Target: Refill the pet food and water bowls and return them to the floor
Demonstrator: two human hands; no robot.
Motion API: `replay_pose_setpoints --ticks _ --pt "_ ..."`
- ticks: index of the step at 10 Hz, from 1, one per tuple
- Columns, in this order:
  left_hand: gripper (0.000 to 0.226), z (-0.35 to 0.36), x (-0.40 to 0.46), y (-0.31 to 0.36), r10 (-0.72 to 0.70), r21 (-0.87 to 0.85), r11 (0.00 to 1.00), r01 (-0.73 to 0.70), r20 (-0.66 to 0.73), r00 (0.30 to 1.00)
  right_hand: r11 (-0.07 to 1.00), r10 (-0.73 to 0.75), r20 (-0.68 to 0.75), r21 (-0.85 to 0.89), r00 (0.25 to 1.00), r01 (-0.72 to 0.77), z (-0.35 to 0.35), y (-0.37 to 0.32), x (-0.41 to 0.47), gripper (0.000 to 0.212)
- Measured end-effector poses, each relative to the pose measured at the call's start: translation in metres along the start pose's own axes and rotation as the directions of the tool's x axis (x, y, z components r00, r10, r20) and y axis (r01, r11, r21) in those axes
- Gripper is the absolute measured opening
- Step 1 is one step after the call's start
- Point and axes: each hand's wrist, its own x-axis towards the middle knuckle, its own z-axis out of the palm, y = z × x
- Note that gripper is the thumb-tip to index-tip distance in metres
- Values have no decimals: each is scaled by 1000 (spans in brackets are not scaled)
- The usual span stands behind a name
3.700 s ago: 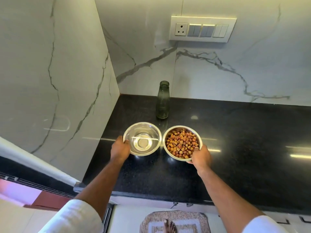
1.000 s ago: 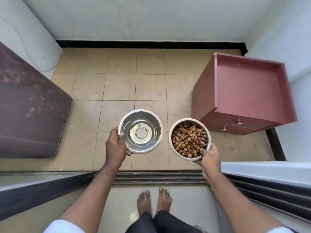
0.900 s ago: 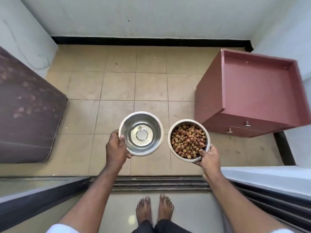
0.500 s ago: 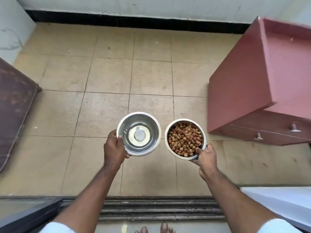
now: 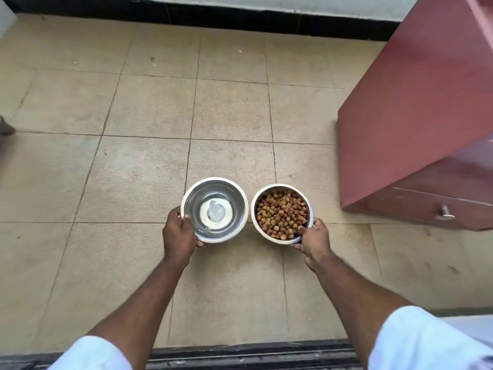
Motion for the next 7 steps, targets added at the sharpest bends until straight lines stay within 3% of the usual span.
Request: replay_pose_setpoints --ticks 5,6,7 --pt "10 -1 19 -27 -32 -46 998 34 38 999 999 -24 37 -39 999 26 6 20 17 35" --pt "19 -7 17 -21 -36 15 999 34 98 995 979 -54 -3 -196 999 52 9 15 15 32" --pt "51 -15 15 -6 53 406 913 -48 -2 999 857 -219 -59 -488 974 163 5 0 13 69"
